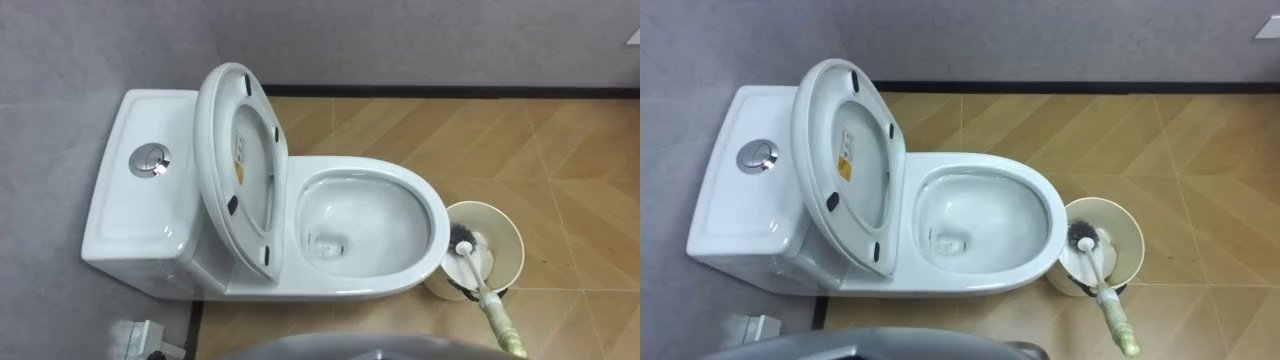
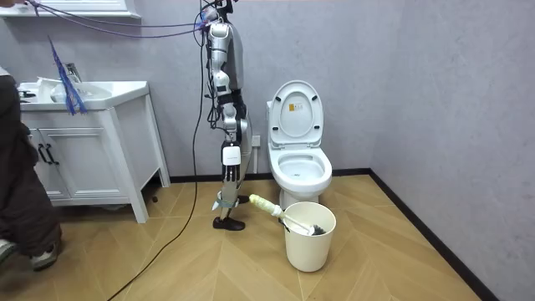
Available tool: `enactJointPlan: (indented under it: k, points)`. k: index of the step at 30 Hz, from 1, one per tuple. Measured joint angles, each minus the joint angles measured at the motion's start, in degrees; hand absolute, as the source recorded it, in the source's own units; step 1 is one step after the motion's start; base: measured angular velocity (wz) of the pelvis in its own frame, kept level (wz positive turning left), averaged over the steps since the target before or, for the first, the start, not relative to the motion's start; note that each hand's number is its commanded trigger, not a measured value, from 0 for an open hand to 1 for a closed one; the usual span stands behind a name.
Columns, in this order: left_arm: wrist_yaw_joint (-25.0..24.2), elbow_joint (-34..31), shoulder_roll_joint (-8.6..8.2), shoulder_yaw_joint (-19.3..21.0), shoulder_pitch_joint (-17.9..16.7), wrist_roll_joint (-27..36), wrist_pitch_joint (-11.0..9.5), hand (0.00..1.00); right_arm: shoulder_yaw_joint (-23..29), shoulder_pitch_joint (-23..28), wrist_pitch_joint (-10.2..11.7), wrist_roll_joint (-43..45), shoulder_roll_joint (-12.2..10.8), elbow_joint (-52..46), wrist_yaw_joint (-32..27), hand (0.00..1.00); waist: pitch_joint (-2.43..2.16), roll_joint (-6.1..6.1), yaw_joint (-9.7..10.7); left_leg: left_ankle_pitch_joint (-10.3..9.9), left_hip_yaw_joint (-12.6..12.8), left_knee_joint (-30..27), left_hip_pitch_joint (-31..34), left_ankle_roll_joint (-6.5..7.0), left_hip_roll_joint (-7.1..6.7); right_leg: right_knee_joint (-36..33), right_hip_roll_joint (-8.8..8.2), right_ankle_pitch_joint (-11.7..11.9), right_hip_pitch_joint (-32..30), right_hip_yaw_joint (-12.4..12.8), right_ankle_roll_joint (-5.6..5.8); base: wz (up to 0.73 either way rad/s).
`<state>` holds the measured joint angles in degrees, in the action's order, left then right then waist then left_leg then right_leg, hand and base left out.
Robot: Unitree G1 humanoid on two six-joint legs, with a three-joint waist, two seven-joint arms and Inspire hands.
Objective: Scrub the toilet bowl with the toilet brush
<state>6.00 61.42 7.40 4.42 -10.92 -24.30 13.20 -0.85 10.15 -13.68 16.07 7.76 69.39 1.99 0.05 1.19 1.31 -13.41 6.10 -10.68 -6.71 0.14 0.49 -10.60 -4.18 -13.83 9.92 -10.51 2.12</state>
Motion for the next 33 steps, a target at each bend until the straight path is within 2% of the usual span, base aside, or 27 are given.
enactJointPlan:
  k: [8,16,21,25,29,33]
  points:
    - [0.21,-0.26,-0.04,0.00,0.03,0.02,-0.72,0.00,0.00,0.06,0.69,0.24,0.00,-0.36,-0.53,0.00,-0.05,0.17,0.02,0.01,0.12,-0.05,0.21,-0.01,0.00,-0.06,0.02,0.01,-0.63,0.32,-0.01,-0.01]
    - [0.25,-1.07,-0.17,-0.13,0.00,0.08,-2.48,0.00,1.09,-0.04,2.65,1.71,0.02,-2.71,-5.77,0.00,0.08,-0.34,-0.14,0.00,1.14,0.18,0.11,-0.01,0.00,-0.03,0.01,0.01,-0.85,1.17,-0.01,-0.06]
    - [0.25,-0.49,-0.15,0.00,0.08,1.09,-3.80,0.00,5.13,-0.26,6.43,1.22,0.02,-8.70,-11.90,0.00,0.07,-0.36,-0.03,-0.01,1.27,0.11,0.17,0.01,-0.01,-0.01,0.00,0.02,-0.79,1.07,-0.03,-0.01]
    - [0.25,-0.20,-0.15,0.03,-0.02,1.16,-4.39,0.00,5.67,-0.83,8.78,-0.98,-0.02,-11.69,-14.68,0.00,-0.03,-0.14,-0.08,-0.01,1.55,0.07,0.18,0.01,0.03,-0.03,0.02,0.02,-0.82,1.11,-0.03,0.00]
    - [0.25,-0.23,-0.09,0.17,-0.03,1.25,-6.84,0.00,6.53,-3.33,11.41,-3.36,-0.13,-12.30,-18.26,0.00,-0.04,-0.13,-0.10,-0.01,1.64,-0.09,0.20,0.01,0.00,-0.05,-0.03,0.02,-0.80,1.05,-0.03,0.00]
    - [0.26,-0.28,-0.08,0.19,0.02,4.33,-8.90,0.00,6.60,-3.36,13.73,-3.74,-0.14,-16.29,-22.20,0.00,0.05,-0.17,-0.10,-0.01,1.67,0.11,0.26,0.01,-0.01,0.00,-0.04,0.02,-0.90,0.81,-0.03,0.00]
